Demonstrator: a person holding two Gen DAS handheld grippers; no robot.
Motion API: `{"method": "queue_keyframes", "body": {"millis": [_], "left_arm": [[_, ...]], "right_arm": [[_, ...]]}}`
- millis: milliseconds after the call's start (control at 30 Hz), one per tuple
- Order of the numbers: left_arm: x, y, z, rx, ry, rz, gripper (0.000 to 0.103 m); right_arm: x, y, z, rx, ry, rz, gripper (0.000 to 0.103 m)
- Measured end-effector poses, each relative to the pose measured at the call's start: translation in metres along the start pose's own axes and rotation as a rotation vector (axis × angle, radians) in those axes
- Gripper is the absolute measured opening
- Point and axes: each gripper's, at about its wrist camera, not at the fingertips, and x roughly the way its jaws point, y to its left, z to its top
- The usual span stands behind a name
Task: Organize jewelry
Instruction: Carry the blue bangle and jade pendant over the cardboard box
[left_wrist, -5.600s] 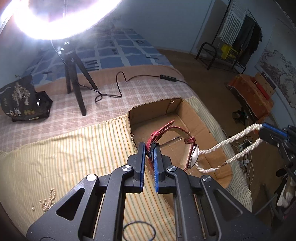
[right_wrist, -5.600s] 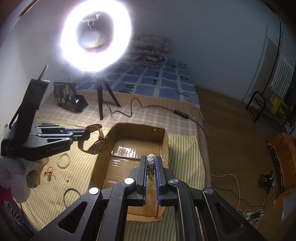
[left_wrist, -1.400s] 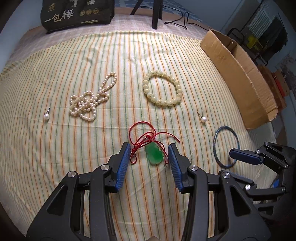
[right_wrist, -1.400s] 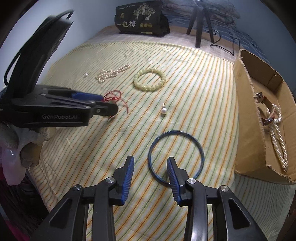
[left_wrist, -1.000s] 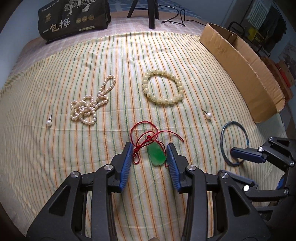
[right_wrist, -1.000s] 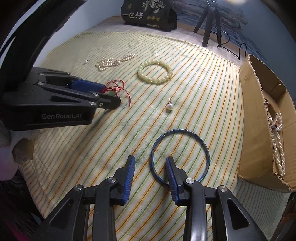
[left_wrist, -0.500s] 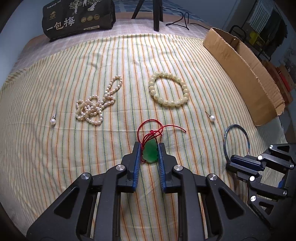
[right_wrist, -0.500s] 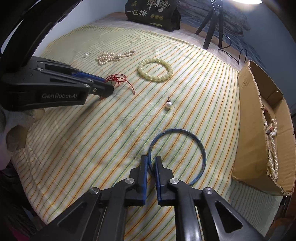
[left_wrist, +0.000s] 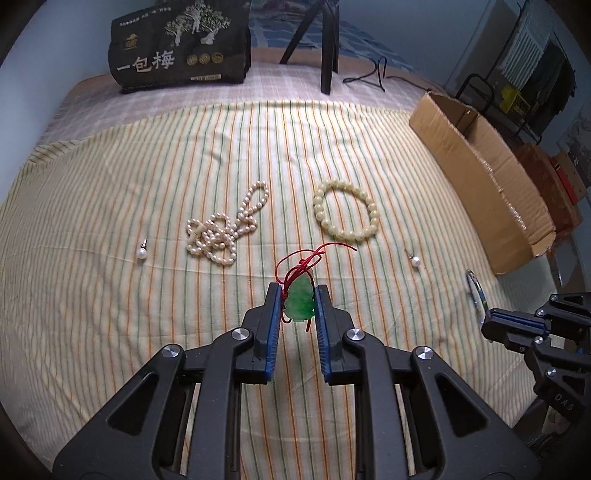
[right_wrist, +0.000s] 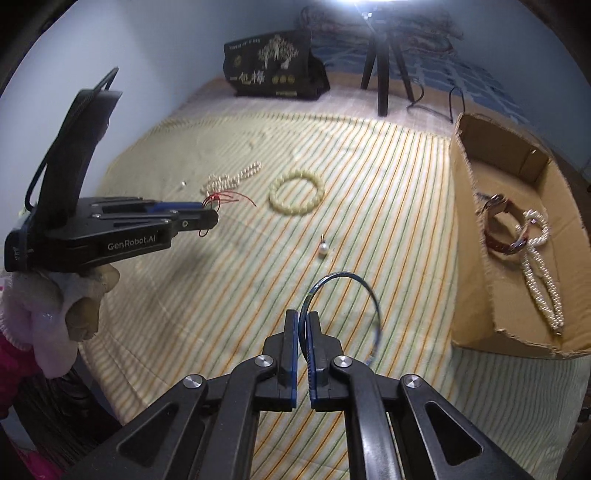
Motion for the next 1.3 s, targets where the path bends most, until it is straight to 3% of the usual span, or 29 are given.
{"method": "queue_keyframes", "body": {"millis": [667, 1300], "left_arm": [[-0.052, -0.018, 0.003, 0.016, -0.091, -0.041, 0.016], [-0.073, -0.065, 0.031, 0.061, -0.157, -0.105, 0.016]], "right_arm": [[-0.060, 0.002, 0.003, 0.004, -0.152, -0.074, 0.001], [-0.124, -0.058, 0.001, 0.142, -0.320, -0.172, 0.001]]}}
